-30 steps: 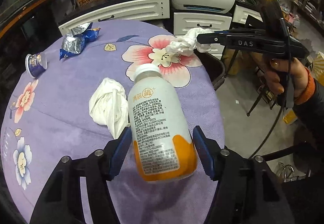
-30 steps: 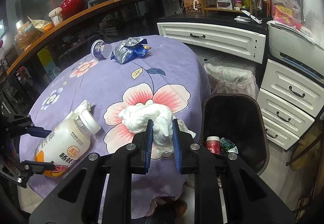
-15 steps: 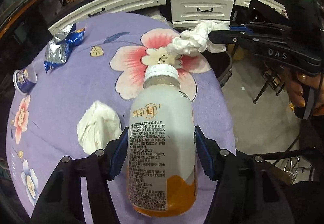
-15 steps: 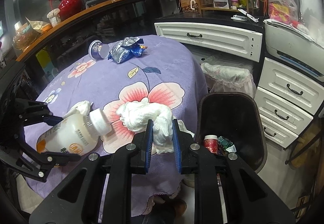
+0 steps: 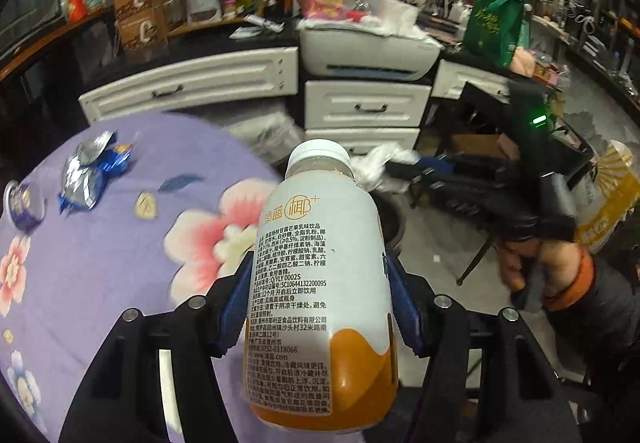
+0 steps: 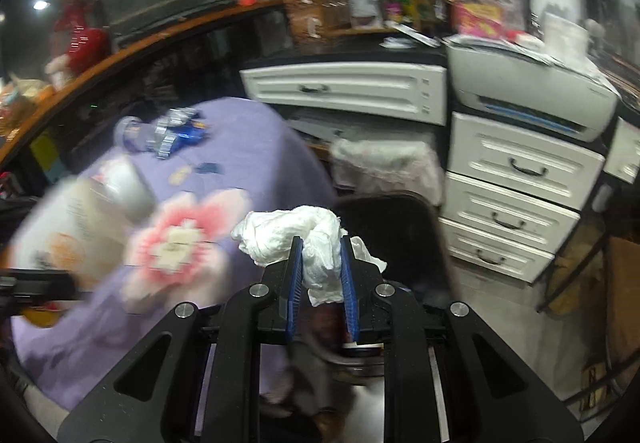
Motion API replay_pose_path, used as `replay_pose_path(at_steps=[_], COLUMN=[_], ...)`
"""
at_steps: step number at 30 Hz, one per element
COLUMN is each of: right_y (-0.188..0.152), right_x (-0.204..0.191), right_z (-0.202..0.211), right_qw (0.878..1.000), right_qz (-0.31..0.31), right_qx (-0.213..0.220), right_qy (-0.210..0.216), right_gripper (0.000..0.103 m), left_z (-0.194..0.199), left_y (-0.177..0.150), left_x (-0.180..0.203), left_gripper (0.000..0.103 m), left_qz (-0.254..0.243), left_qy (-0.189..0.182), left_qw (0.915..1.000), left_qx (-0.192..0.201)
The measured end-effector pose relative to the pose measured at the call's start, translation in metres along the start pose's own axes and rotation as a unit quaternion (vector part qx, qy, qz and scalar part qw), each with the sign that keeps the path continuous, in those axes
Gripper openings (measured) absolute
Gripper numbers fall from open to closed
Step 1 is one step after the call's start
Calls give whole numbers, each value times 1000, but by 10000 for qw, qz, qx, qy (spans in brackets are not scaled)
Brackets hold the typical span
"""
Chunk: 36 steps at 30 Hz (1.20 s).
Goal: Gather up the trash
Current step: 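Carry the bottle and tissue toward the black bin, then open the right tool to drop the tissue while the left tool releases the bottle into the bin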
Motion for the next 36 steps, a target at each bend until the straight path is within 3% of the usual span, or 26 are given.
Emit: replay_pose_path(at_steps=[8, 11, 14, 19, 25, 30, 36], right_y=[-33, -46, -56, -62, -67, -83, -100], right_x=[68, 85, 96, 107, 118, 129, 132], right_z=[-79, -100, -106, -81, -27, 2, 31], right_qw=[9946, 9918, 9897, 9893, 9875, 9813, 9798], right_qz=[-724, -926, -1077, -1212, -1016, -864, -820], right_qx=[-631, -750, -762, -544, -174, -219, -122], right_qy=[-393, -455, -554, -610, -1192, -1707, -1820], right_gripper=[20, 35, 37, 41, 57, 59, 59], left_z=[-37, -58, -72, -102, -152, -194, -229], left_y=[23, 24, 23, 25, 27, 24, 23], left_x=[42, 51, 55, 64, 77, 82, 83], left_gripper=[61, 61, 61, 61, 61, 61, 61], left_qz=[-55, -54, 12, 141, 327, 376, 354], left_qy=[-146, 9, 15, -10, 188, 447, 760], left_qw=[9999, 10000, 10000, 9996, 9980, 9949, 9915], left_qx=[70, 13, -68, -261, -509, -823, -991])
Point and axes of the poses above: each gripper's, at about its wrist camera, not at the fingertips, and z roughly against the way its jaws point, x to its right, y to its top, the point moved 2 cm from there along -z, roughly the way its jaws point, and after that the axes turned 4 degrees about y, right-handed, at the moved point
